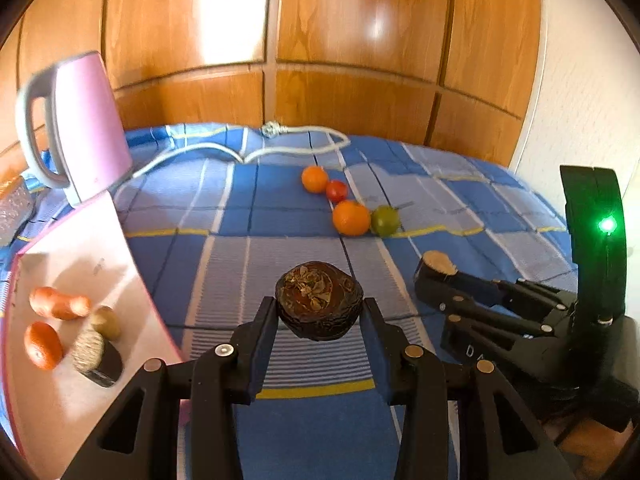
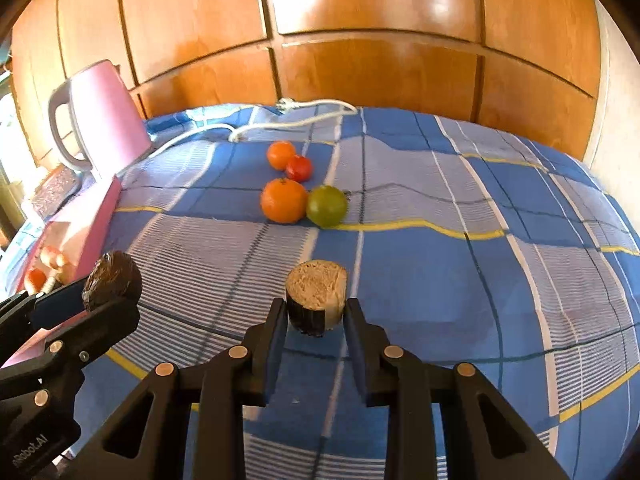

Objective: Organize fruits
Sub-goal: 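Carry the dark fruit and eggplant slice into the tray and open both tools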

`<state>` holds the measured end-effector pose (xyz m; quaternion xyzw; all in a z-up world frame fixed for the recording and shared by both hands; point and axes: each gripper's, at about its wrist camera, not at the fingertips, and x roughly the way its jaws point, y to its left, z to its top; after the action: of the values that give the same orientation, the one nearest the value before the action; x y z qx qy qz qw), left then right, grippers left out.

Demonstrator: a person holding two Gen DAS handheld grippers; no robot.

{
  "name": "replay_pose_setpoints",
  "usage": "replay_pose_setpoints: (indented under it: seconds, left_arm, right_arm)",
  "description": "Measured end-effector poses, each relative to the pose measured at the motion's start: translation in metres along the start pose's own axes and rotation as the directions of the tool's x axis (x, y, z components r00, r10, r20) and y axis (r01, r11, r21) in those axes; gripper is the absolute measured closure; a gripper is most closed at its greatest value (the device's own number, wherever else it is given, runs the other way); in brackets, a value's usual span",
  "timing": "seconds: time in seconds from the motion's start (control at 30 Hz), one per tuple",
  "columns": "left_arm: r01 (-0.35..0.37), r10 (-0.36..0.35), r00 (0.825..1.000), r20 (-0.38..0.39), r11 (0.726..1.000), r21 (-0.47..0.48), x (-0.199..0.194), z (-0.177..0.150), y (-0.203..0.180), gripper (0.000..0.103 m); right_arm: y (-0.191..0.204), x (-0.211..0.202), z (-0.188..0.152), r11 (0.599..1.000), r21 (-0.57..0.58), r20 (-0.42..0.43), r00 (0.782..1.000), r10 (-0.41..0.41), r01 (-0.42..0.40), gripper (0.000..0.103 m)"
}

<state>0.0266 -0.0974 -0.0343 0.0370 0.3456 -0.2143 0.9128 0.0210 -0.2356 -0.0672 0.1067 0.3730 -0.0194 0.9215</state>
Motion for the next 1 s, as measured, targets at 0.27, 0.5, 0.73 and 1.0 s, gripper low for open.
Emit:
replay_pose_setpoints:
  seconds: [0.27, 0.5, 0.73, 1.0]
  left_arm:
    - [-0.057, 0.064, 0.997, 0.052, 0.991, -0.119, -0.028, 0.015, 0.042, 0.061]
    - [-0.162, 0.177, 0.983, 0.043, 0.958, -0.237, -0.042, 0.016, 0.099, 0.061]
    - [-0.240, 0.261, 0.965, 0.004, 0.893, -0.381, -0.050, 0.009, 0.164, 0.061]
    - [-0.265, 0.283, 0.959, -0.030, 0.851, -0.454, -0.054, -0.002, 0.197, 0.060]
  right_arm:
    - [0.041, -0.014, 0.017, 0.989, -0.076, 0.013, 0.991, 0.130, -0.129, 0.074]
    - [0.086, -0.020, 0.026, 0.959, -0.148, -0.006, 0.970, 0.243, -0.241, 0.074]
    - [0.133, -0.015, 0.040, 0.907, -0.194, -0.064, 0.928, 0.368, -0.373, 0.074]
    - [0.184, -0.001, 0.054, 0.865, -0.238, -0.111, 0.897, 0.428, -0.442, 0.074]
